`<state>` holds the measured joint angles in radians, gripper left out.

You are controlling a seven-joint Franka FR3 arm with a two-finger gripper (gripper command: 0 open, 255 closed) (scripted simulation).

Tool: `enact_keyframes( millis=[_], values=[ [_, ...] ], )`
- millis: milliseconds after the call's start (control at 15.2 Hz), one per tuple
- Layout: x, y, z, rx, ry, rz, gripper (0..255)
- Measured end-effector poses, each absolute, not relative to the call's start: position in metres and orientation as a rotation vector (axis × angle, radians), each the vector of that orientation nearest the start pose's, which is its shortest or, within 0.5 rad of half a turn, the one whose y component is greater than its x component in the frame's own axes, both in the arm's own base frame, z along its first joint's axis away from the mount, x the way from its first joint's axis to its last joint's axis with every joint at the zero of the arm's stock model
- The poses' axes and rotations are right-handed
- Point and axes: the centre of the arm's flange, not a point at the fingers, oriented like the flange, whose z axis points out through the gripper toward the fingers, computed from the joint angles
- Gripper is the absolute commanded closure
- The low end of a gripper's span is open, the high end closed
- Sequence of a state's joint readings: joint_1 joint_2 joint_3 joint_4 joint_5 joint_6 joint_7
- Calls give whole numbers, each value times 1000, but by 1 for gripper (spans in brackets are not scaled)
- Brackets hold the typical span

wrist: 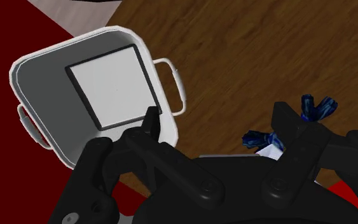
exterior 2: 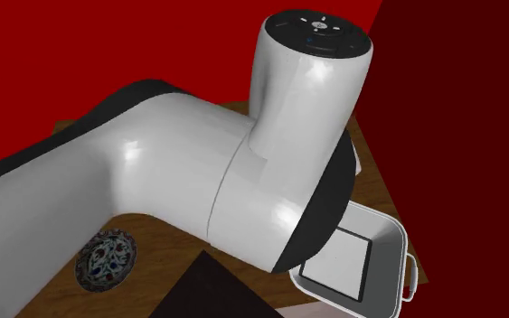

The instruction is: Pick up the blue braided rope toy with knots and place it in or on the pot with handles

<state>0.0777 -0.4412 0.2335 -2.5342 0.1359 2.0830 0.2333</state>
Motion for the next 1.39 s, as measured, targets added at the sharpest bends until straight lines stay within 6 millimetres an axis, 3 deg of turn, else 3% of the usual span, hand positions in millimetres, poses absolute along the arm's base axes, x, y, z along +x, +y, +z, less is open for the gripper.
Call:
enact_keyframes(
  millis=[1386],
  values=[
    [491,304,243,-3117,29,-39,0]
  ],
)
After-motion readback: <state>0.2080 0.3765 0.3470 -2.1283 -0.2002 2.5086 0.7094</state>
